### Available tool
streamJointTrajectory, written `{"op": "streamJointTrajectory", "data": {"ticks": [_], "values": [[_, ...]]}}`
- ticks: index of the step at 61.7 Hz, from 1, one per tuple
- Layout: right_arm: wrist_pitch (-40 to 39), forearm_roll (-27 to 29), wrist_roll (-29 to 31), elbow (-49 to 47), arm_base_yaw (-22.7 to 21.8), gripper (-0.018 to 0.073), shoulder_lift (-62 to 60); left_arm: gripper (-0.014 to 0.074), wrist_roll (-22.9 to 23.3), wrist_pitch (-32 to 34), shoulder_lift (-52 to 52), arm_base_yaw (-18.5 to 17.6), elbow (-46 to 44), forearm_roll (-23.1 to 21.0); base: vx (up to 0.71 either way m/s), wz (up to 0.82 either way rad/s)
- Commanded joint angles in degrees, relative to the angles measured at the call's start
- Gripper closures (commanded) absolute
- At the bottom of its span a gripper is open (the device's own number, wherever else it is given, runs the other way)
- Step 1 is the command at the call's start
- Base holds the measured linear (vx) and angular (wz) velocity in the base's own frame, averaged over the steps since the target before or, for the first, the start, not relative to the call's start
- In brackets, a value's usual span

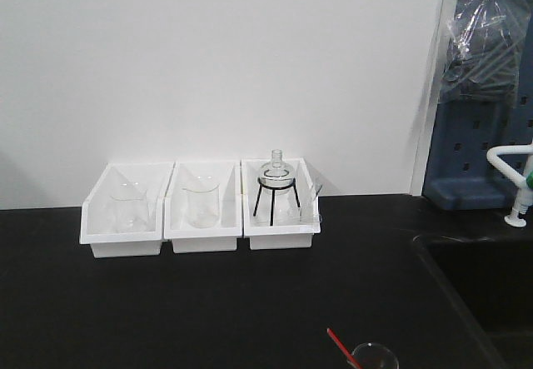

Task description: Grab beaker from right and move to left

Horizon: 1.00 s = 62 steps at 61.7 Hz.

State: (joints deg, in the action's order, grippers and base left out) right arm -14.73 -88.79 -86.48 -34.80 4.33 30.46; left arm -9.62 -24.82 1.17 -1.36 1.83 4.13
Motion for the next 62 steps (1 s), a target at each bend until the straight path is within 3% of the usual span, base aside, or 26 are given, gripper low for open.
{"op": "streamJointTrajectory", "data": {"ticks": [1,7,10,14,21,24,29,35,45,51,62], "values": [[0.07,0.99,0.04,-1.59,0.39,0.0567,0.26,0.0603,0.06,4.72,0.35,-0.12,1.06,0.05,0.0,0.0],[3.14,5.25,4.15,-1.59,3.4,0.0567,0.26,0.0603,0.06,4.72,0.35,-0.12,1.06,0.05,0.0,0.0],[7.12,12.21,10.42,-1.59,5.39,0.0567,0.26,0.0603,0.06,4.72,0.35,-0.12,1.06,0.05,0.0,0.0],[14.73,25.84,24.52,-1.59,7.92,0.0567,0.26,0.0603,0.06,4.72,0.35,-0.12,1.06,0.05,0.0,0.0],[30.15,51.72,55.46,-1.59,9.32,0.0567,0.26,0.0603,0.06,4.72,0.35,-0.12,1.06,0.05,0.0,0.0],[37.23,59.65,66.93,-1.59,9.06,0.0567,0.26,0.0603,0.06,4.72,0.35,-0.12,1.06,0.05,0.0,0.0],[46.51,67.1,79.42,-1.52,9.06,0.0567,0.03,0.0603,0.06,4.72,0.35,-0.12,1.06,0.05,0.0,0.0],[45.46,69.41,81.18,1.94,9.06,0.0567,-2.6,0.0603,0.06,4.72,0.35,-0.12,1.06,0.05,0.0,0.0],[28.49,69.21,73.85,15.92,8.33,0.0567,-11.88,0.0603,0.06,4.72,0.35,-0.12,1.06,0.05,0.0,0.0],[22.52,72.28,69.99,23.6,4.34,0.0567,-16.8,0.0603,0.06,4.72,0.35,-0.12,1.06,0.05,0.0,0.0],[18.83,78.4,71.12,33.88,-2.52,0.0567,-25.37,0.0603,0.06,4.72,0.35,-0.12,1.06,0.05,0.0,0.0]]}}
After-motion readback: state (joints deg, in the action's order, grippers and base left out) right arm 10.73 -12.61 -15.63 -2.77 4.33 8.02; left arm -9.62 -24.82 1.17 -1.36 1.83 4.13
